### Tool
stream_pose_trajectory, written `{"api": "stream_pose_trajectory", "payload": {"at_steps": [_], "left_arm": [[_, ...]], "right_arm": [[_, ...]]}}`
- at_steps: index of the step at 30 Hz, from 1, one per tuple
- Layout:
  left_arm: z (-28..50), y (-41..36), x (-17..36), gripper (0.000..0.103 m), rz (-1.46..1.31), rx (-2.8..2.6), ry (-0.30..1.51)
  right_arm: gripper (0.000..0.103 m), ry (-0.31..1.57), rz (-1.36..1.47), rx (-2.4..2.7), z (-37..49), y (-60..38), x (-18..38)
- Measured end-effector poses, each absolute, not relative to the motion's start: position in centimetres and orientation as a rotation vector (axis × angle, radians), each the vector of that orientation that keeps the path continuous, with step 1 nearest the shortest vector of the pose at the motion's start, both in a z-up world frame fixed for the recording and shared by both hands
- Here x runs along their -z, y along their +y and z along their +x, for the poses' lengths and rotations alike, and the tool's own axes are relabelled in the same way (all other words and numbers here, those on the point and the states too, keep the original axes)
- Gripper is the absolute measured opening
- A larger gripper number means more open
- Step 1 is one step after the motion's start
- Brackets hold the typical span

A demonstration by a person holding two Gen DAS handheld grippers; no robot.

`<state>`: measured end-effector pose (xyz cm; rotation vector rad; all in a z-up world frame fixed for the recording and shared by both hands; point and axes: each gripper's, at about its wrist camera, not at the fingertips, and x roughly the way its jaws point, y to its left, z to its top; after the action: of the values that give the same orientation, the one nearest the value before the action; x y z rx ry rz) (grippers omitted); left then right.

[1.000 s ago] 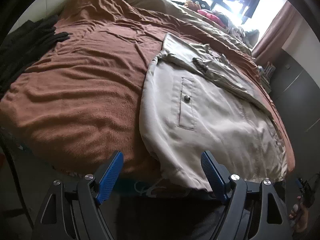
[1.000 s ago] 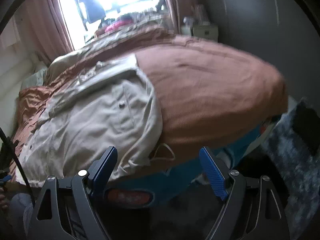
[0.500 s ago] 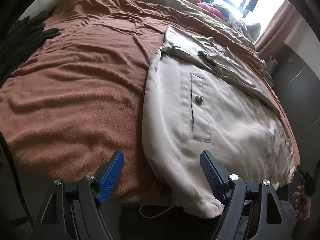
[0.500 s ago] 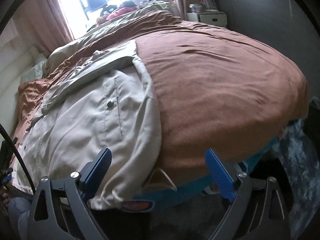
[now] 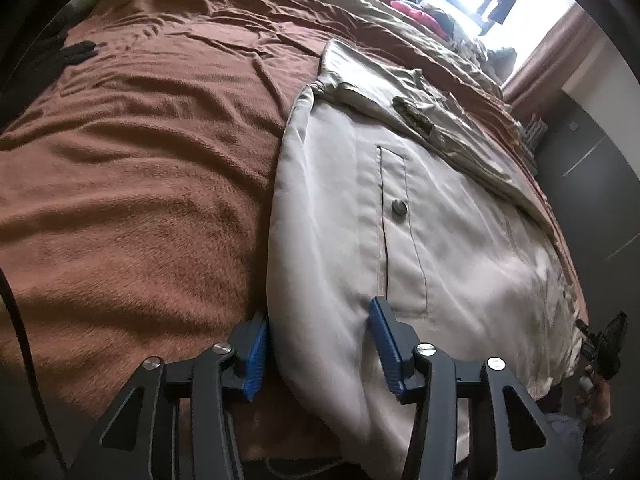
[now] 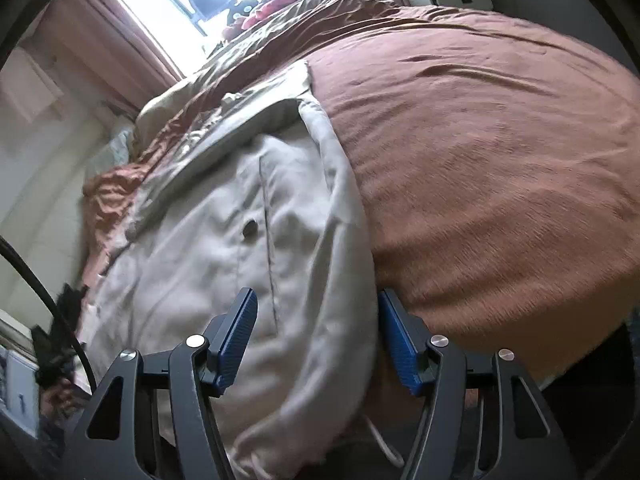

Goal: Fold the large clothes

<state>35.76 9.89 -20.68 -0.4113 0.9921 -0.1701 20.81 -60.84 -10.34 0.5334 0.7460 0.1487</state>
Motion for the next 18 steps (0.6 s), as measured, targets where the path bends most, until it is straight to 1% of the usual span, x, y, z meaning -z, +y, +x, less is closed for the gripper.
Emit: {"api": "stream_pose_trajectory", "payload": {"at_steps": [8,10,12,13,14,17,18], "left_arm": [[34.2,9.7,21.3,0.043,-0.507,0.231,0.990],[33.7,9.6,21.2,0.037,-0.521,0.234,0.988],[33.3,9.4,21.4,0.036,-0.550,0.243,0.985],[33.2,9.4,21.4,0.036,-0.560,0.247,0.981],[33.2,9.4,21.5,0.036,-0.570,0.247,0.976],[33.4,9.7,21.7,0.036,-0.616,0.253,0.972],[33.4,9.7,21.7,0.036,-0.627,0.255,0.971]], "right_arm": [[0.061,0.794,0.545,-0.183,22.7,-60.5,10.7],[0.061,0.801,0.566,-0.216,22.3,-60.5,10.8],[0.061,0.800,0.590,-0.258,21.6,-60.5,11.1],[0.060,0.796,0.614,-0.289,21.2,-60.4,11.3],[0.056,0.793,0.642,-0.319,20.8,-60.5,11.5],[0.056,0.778,0.668,-0.347,20.4,-60.5,12.1],[0.052,0.770,0.680,-0.341,20.2,-60.6,12.3]]}}
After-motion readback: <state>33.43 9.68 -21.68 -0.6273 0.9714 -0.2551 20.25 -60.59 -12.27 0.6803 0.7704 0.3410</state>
